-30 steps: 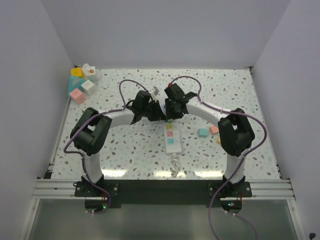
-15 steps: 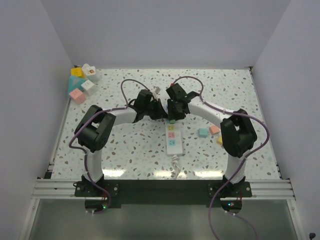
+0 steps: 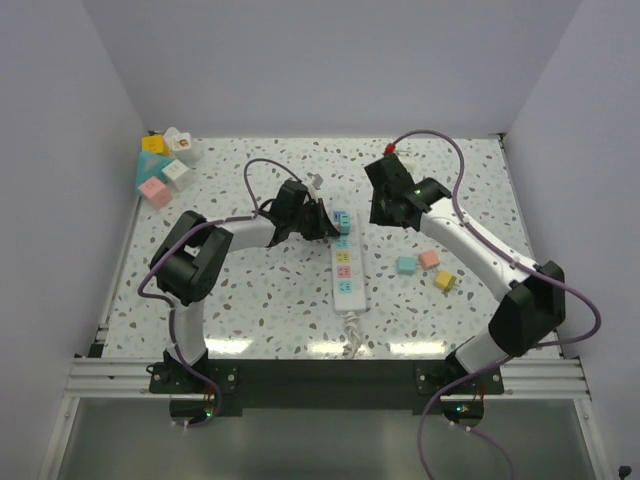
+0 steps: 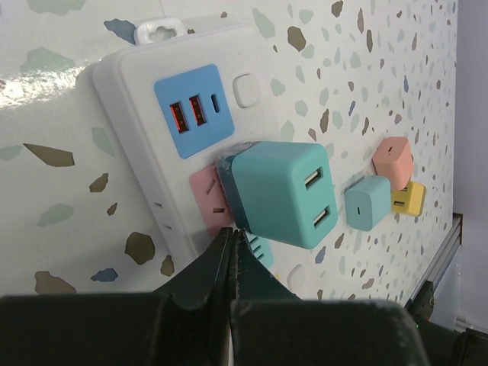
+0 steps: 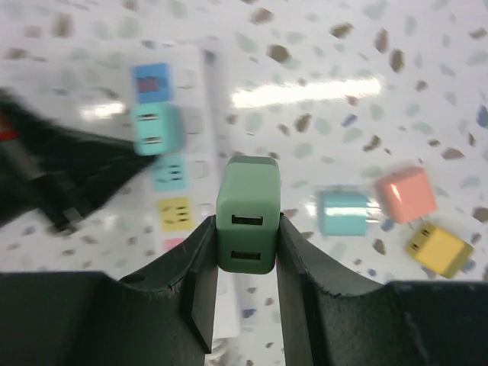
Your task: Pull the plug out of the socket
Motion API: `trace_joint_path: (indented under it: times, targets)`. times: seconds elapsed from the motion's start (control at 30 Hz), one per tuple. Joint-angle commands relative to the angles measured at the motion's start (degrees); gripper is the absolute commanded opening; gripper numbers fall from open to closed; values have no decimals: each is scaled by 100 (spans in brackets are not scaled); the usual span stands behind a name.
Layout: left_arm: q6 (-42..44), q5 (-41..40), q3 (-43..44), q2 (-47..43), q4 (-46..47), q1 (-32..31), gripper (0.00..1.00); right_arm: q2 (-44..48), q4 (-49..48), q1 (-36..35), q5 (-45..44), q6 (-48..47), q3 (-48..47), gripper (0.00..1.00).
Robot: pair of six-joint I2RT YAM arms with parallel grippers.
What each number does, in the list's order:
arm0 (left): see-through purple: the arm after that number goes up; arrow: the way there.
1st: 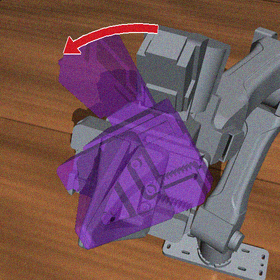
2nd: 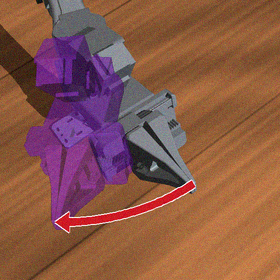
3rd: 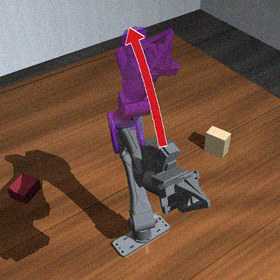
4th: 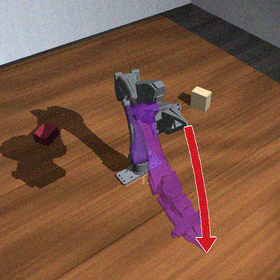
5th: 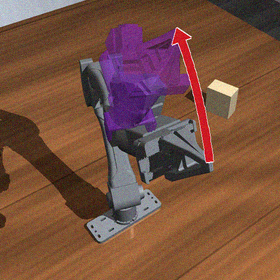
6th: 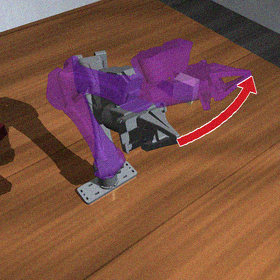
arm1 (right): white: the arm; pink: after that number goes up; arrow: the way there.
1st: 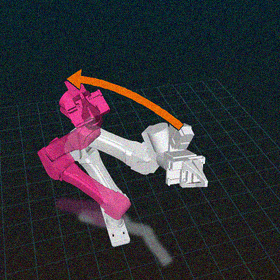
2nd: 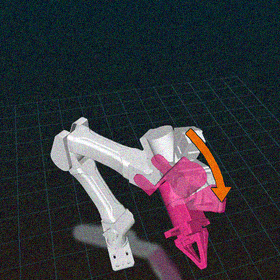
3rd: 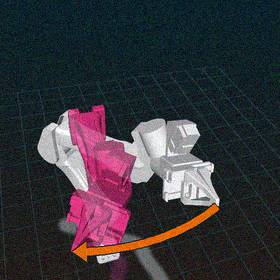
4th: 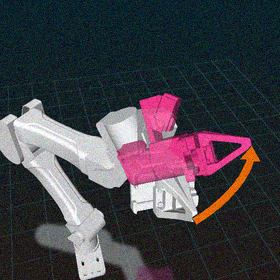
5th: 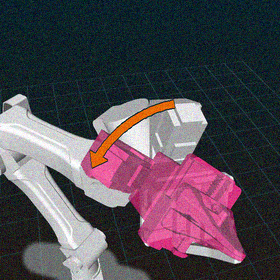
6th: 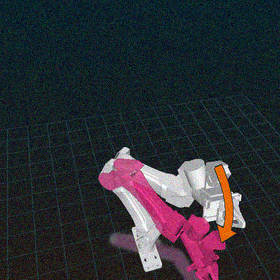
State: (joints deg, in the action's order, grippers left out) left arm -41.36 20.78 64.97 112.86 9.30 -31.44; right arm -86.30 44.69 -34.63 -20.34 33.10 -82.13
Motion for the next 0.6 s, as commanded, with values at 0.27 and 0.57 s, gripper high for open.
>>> trace_joint_path:
  times: [0.27, 0.57]
  targets:
    - [199, -241, -63, -431, -701, -55, 0, -730, 612, 1319, -885, 188, 1471, 19]
    - [181, -91, -63, -615, -667, -99, 0, -485, 498, 1371, -367, 39, 989, 91]
